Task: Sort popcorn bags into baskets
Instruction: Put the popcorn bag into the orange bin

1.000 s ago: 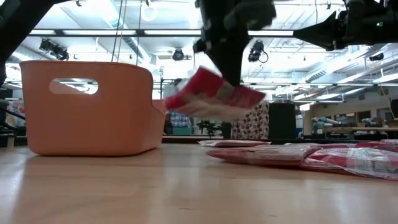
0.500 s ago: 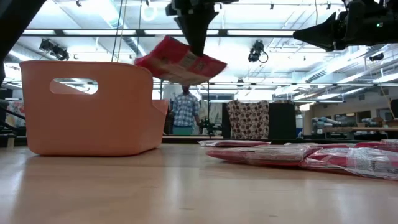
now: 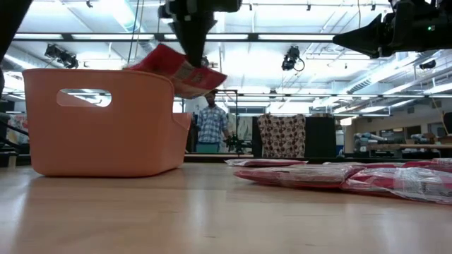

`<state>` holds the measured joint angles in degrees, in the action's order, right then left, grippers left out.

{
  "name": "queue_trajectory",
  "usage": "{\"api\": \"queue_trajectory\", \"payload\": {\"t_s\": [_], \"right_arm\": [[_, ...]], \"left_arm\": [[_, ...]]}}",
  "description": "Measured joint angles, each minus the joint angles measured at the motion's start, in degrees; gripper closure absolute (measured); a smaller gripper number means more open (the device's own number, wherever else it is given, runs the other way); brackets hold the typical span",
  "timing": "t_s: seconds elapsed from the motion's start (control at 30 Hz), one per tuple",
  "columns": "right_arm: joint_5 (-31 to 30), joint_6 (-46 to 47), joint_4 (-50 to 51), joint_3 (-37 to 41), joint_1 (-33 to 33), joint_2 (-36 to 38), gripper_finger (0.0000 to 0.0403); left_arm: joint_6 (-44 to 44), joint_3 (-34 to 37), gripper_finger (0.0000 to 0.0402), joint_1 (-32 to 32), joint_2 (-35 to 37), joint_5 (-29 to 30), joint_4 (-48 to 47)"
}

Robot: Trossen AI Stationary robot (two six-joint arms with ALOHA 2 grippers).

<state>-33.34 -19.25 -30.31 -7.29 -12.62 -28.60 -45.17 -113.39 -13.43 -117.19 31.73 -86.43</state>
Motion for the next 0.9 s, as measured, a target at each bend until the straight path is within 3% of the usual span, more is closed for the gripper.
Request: {"api": "queue_trajectory", "payload": {"t_s": [0.3, 0.43, 0.67, 0.9], "right_arm": [[0.0, 0.0, -0.5, 0.0, 0.0, 0.0, 0.0387], [0.0, 0.0, -0.5, 0.0, 0.0, 0.0, 0.0387], [0.0, 0.0, -0.6, 0.0, 0.0, 0.0, 0.0387], [0.0, -0.1, -0.6, 0.0, 0.0, 0.0, 0.0387]], "left_arm": [[-9.7, 20.9, 0.0401, 1.3, 14.0, -4.2, 11.7], [-13.9, 28.0, 0.0401, 2.7, 16.7, -7.9, 15.6], [-17.6, 32.8, 0.0391, 5.6, 17.2, -11.4, 16.3], [-18.7, 32.7, 0.0346, 7.9, 17.2, -12.4, 20.3]]}}
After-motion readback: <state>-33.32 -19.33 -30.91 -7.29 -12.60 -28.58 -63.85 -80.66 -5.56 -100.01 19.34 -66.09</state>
